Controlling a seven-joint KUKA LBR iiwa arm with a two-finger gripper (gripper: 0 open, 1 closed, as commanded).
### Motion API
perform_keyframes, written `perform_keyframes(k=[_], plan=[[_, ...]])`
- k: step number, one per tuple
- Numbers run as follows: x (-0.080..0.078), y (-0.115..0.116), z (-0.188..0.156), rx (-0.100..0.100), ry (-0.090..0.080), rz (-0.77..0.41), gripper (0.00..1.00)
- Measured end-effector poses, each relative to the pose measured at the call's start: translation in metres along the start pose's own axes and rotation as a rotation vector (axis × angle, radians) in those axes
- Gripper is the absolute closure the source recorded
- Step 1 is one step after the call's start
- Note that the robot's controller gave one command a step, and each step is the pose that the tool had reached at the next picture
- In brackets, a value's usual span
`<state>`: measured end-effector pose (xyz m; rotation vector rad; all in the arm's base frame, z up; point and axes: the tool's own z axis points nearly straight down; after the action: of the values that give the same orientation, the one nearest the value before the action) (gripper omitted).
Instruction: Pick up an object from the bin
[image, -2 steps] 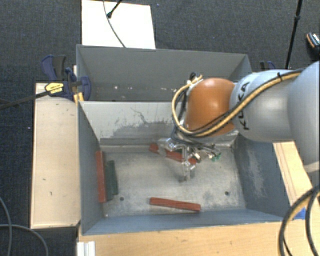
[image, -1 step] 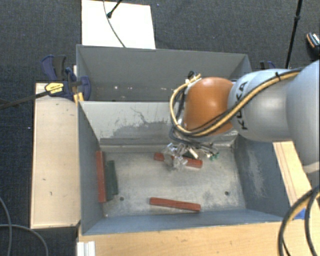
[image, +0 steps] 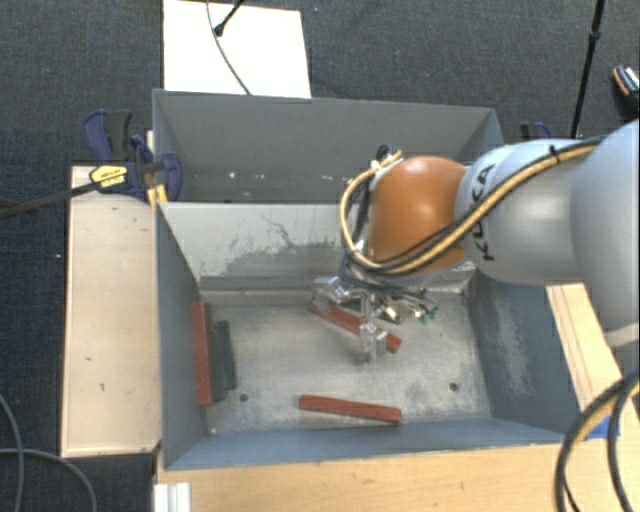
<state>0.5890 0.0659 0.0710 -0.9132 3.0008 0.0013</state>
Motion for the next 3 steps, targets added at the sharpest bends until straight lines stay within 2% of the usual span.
perform_keyframes(k=[1,2,3], plan=[[-0.003,0.01,-0.019,0.001,-0.002,-0.061,0.0],[0.022,0.01,-0.077,0.003,-0.004,0.024,0.0],[0.029,-0.038,0.003,-0.001,0.004,0.126,0.0]])
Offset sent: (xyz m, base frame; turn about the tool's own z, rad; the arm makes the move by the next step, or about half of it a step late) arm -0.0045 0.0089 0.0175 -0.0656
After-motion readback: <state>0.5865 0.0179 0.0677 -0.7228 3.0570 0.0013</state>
